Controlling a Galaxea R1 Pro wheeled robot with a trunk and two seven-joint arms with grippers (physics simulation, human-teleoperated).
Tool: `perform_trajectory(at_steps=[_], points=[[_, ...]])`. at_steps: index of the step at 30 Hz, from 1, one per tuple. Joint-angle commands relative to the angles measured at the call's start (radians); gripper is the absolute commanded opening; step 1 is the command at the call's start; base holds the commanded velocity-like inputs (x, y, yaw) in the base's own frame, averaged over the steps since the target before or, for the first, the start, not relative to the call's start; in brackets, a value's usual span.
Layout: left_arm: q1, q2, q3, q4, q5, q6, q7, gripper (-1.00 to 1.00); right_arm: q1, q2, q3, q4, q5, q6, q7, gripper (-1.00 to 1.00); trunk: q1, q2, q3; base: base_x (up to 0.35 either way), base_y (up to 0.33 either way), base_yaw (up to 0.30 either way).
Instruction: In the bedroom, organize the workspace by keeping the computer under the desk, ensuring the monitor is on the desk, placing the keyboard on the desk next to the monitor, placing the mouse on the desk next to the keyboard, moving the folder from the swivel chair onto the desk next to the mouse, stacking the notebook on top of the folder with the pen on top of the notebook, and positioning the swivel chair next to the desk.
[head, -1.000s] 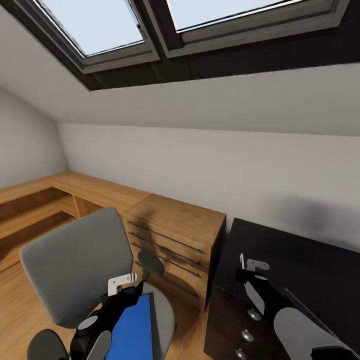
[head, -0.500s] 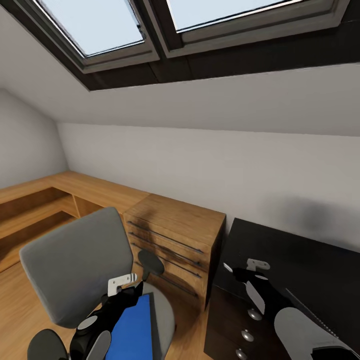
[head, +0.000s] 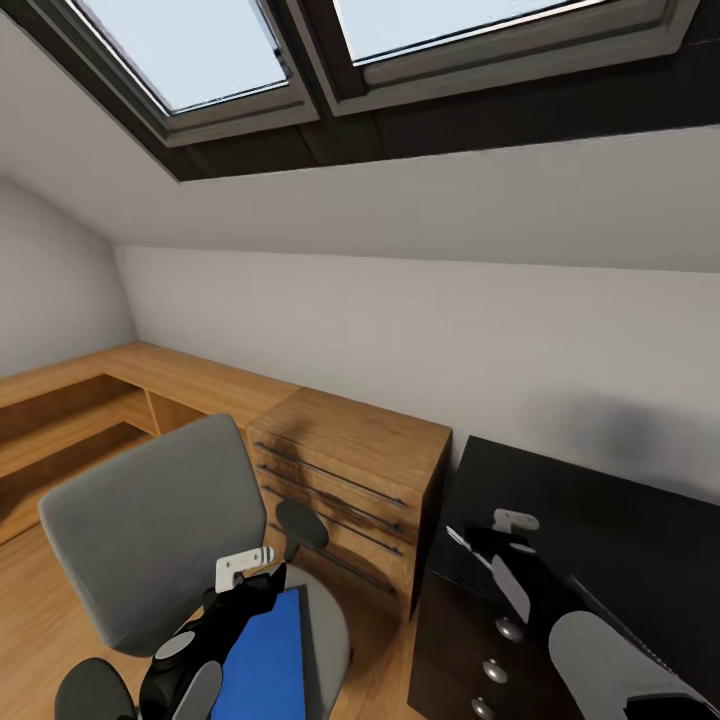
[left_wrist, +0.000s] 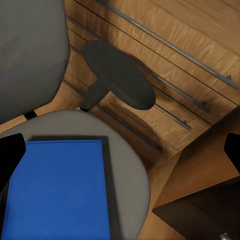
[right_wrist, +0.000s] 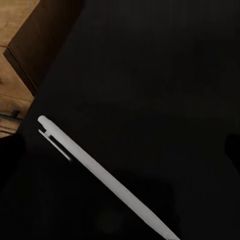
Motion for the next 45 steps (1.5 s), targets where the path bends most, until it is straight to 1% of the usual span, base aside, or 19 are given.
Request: perform_trajectory(at_steps=[1, 4, 5, 7, 9, 11, 12, 15, 19, 22, 25, 45], points=[[-0.001, 0.001, -0.002, -0.001, 0.010, 0.001, 0.010, 1.00, 0.000, -0.002, 0.009, -0.014, -0.008, 0.006, -0.008, 1.00, 0.000, -0.001, -0.001, 0.000, 0.000, 0.000], [-0.001, 0.001, -0.002, -0.001, 0.010, 0.001, 0.010, 1.00, 0.001, -0.002, 0.009, -0.073, -0.008, 0.010, -0.010, 1.00, 0.000, -0.001, -0.001, 0.000, 0.000, 0.000], [-0.001, 0.001, -0.002, -0.001, 0.010, 0.001, 0.010, 1.00, 0.002, -0.002, 0.009, -0.108, -0.008, 0.013, -0.011, 1.00, 0.000, -0.001, -0.001, 0.000, 0.000, 0.000], [-0.001, 0.001, -0.002, -0.001, 0.010, 0.001, 0.010, 1.00, 0.006, 0.000, 0.011, -0.187, -0.007, 0.035, -0.013, 1.00, 0.000, -0.001, -0.001, 0.000, 0.000, 0.000], [-0.001, 0.002, -0.002, -0.001, 0.010, 0.001, 0.011, 1.00, 0.010, 0.002, 0.011, -0.223, -0.008, 0.058, -0.014, 1.00, 0.000, -0.001, -0.001, 0.000, 0.000, 0.000], [-0.001, 0.001, -0.002, -0.001, 0.010, 0.001, 0.011, 1.00, 0.015, 0.004, 0.013, -0.257, -0.009, 0.099, -0.015, 1.00, 0.000, -0.001, -0.001, 0.000, 0.000, 0.000], [-0.001, 0.001, -0.002, -0.001, 0.009, 0.001, 0.010, 1.00, 0.022, 0.014, 0.016, -0.285, -0.011, 0.153, -0.014, 1.00, 0.000, -0.001, -0.001, 0.000, 0.000, 0.000], [-0.001, 0.002, -0.002, -0.001, 0.009, 0.001, 0.010, 1.00, 0.024, 0.033, 0.016, -0.297, -0.011, 0.179, -0.014, 1.00, 0.000, -0.001, -0.001, 0.000, 0.000, 0.000], [-0.001, 0.002, -0.002, -0.002, 0.009, 0.000, 0.011, 1.00, 0.025, 0.056, 0.017, -0.305, -0.009, 0.190, -0.014, 1.00, 0.000, -0.001, -0.001, 0.000, 0.000, 0.002], [-0.001, 0.002, -0.002, -0.002, 0.008, 0.000, 0.011, 1.00, 0.026, 0.067, 0.017, -0.307, -0.007, 0.193, -0.015, 1.00, 0.000, -0.001, -0.001, 0.000, 0.000, 0.075], [-0.001, 0.002, -0.002, -0.002, 0.007, 0.000, 0.011, 1.00, 0.027, 0.074, 0.017, -0.307, -0.005, 0.194, -0.016, 1.00, 0.000, -0.001, -0.001, 0.000, 0.000, 0.190], [-0.001, 0.003, 0.000, -0.001, 0.004, 0.000, 0.012, 1.00, 0.039, 0.096, 0.023, -0.304, -0.001, 0.188, -0.015, 1.00, 0.000, -0.001, -0.001, 0.000, 0.000, 0.269]])
